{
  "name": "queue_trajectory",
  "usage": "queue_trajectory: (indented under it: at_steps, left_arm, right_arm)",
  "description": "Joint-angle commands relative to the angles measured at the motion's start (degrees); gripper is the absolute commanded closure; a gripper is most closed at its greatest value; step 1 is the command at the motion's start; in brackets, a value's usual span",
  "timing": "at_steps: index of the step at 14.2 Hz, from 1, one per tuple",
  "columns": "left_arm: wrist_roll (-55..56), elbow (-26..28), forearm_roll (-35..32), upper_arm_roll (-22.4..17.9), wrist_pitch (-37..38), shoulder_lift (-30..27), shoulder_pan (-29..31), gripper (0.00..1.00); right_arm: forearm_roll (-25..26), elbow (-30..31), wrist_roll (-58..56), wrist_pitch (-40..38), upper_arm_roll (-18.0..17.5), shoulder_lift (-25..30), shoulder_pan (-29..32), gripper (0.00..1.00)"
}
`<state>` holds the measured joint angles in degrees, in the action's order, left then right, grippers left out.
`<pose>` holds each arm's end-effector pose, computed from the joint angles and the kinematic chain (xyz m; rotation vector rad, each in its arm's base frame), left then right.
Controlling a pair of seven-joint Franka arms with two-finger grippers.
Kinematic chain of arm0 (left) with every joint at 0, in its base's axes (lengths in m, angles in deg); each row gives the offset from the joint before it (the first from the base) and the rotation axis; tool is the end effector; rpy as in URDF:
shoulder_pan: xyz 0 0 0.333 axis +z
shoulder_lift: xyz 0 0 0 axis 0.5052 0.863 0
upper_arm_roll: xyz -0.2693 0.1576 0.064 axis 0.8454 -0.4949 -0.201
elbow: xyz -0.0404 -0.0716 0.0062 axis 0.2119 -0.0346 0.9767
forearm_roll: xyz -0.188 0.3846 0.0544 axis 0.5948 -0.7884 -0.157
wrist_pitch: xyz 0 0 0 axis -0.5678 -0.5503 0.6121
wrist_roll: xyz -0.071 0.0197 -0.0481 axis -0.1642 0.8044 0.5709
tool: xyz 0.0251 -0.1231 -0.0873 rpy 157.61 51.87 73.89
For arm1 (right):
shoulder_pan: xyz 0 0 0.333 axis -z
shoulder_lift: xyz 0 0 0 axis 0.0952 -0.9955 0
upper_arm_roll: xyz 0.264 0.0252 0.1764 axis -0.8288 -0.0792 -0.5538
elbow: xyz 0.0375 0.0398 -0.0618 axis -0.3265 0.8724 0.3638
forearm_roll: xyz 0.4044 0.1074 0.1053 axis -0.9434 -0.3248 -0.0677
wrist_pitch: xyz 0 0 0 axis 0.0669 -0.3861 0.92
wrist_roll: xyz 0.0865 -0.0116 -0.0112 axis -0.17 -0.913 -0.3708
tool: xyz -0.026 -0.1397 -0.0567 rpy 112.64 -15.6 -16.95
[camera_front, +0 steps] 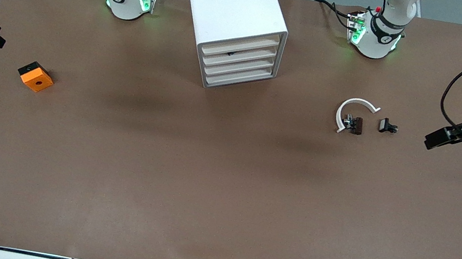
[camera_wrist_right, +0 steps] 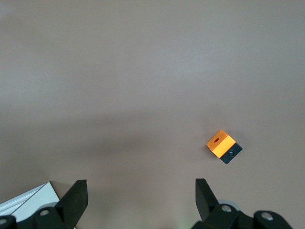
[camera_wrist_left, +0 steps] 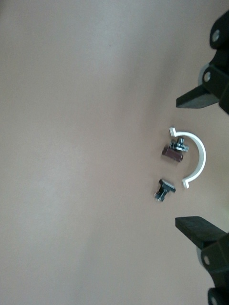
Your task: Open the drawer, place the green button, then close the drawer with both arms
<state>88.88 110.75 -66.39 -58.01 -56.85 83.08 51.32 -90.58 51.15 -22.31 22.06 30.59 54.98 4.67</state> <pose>0.6164 -0.0457 0.5544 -3.0353 -0.4612 -0.0054 0.5873 -0.0339 0.6142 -3.1047 0.1642 0.0430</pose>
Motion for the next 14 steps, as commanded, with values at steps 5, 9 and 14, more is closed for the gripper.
queue_trajectory:
  at_steps: [5, 9, 14]
  left_arm:
    - [-16.35, 2.70, 0.71, -16.39, 2.66, -5.99, -12.26, 0.00]
    - [-17.43, 6.46, 2.21, -21.68, 3.72, -10.02, -17.11, 0.00]
    - [-17.35, 11.14, 3.95, -21.50, 1.96, -14.08, -18.08, 0.00]
  right_arm:
    - [0.82, -0.50, 0.89, -0.80, -0.64, -0.11, 1.14, 0.00]
    - [0.82, -0.50, 0.89, -0.80, -0.72, -0.11, 1.14, 0.00]
    - [0.99, -0.50, 0.80, -0.80, -0.64, -0.11, 1.05, 0.00]
